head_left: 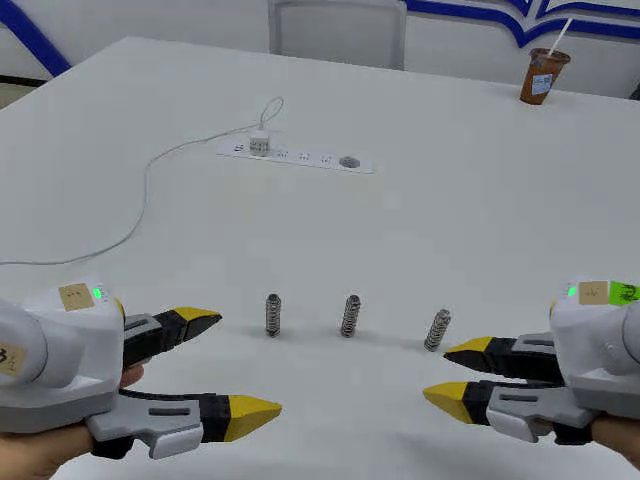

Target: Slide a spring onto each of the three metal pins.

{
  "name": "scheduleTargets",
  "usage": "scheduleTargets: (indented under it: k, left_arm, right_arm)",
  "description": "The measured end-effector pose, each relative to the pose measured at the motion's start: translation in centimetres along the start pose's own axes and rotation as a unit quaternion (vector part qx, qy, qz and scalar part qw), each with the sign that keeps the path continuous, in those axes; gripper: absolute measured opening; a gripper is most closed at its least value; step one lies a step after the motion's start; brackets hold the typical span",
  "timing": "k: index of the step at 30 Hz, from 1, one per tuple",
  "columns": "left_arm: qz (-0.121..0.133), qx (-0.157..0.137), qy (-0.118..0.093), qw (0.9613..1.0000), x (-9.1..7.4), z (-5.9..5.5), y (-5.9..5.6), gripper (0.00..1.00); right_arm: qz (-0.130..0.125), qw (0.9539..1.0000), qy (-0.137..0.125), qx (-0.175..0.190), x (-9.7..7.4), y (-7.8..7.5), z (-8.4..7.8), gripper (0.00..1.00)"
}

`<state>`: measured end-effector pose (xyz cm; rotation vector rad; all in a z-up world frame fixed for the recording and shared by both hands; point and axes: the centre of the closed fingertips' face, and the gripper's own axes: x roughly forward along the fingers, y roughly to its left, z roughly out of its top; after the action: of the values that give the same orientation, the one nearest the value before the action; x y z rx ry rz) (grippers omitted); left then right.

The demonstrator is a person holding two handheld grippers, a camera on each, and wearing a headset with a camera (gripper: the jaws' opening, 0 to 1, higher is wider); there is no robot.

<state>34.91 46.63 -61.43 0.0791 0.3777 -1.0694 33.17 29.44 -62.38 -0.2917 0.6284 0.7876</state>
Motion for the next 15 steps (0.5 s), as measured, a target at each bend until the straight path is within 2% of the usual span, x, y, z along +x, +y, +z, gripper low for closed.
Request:
scheduleTargets:
  k: [5, 10, 15]
  left_arm:
    - [0.001, -0.003, 0.002, 1.0000, 0.0, -0.2, 0.1, 0.75]
    - [0.001, -0.005, 0.005, 1.0000, 0.1, -0.5, 0.1, 0.76]
    - [0.002, -0.008, 0.007, 0.9999, 0.1, -0.8, 0.2, 0.76]
  right_arm:
    - [-0.021, 0.9996, -0.011, 0.015, -1.2, -1.6, -0.4, 0.33]
    - [-0.031, 0.9993, -0.013, 0.019, -1.8, -2.4, -1.1, 0.36]
    - [-0.040, 0.9987, -0.027, 0.016, -2.3, -2.9, -1.4, 0.44]
